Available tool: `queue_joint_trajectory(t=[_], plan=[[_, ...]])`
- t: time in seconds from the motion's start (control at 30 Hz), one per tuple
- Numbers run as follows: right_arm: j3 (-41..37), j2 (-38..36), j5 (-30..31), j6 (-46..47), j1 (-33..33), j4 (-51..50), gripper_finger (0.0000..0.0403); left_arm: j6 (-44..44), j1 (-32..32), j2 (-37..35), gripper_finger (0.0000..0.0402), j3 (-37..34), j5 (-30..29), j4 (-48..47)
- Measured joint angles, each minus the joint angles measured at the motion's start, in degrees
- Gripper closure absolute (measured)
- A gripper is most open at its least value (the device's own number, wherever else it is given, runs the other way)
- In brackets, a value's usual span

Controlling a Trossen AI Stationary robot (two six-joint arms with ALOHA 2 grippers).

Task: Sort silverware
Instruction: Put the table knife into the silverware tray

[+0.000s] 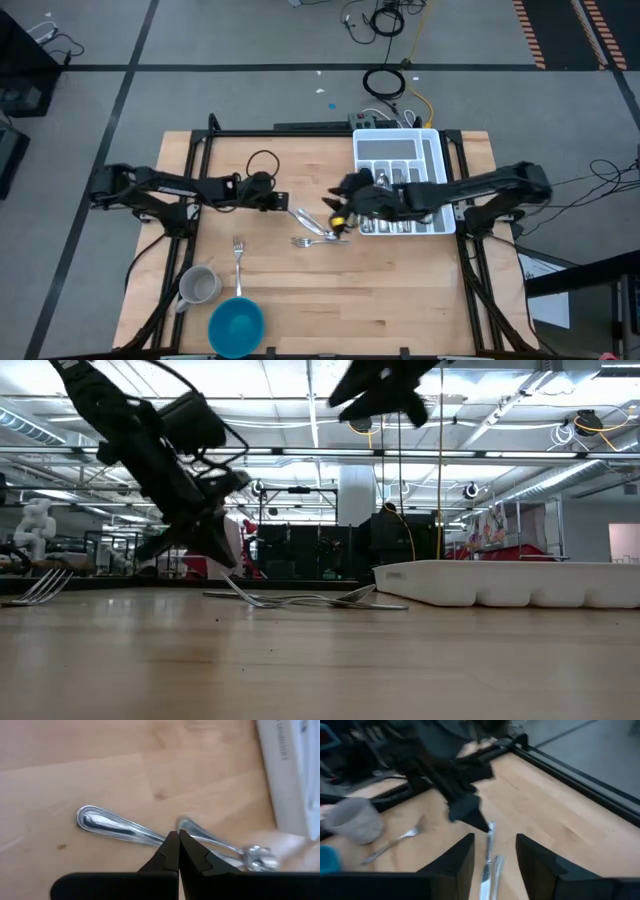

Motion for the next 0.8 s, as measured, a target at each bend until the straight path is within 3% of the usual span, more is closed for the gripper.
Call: queue_joint_trajectory(t=[0.07,0.23,0.53,0.8], plan=[[3.15,4.06,-0.48,0.40,-1.74,-1.23,0.0255,0.44,0.02,-3.16,0.0401,0.53,-0.02,-3.83],[16.62,15.61,-8.39,-1.46,-5.90,-12.67,0.0227,4.71,-0.01,-13.61,0.0401,3.29,-1.38,-17.46],[44.94,36.17,-14.97,-11.21,-9.36,-26.66,0.0223,7.41,0.02,-32.28,0.0401,10.28,-9.76,-43.53],[63.51,51.38,-17.99,-13.47,-11.11,-37.72,0.0196,9.11,0.02,-39.29,0.0401,12.26,-15.44,-57.01]])
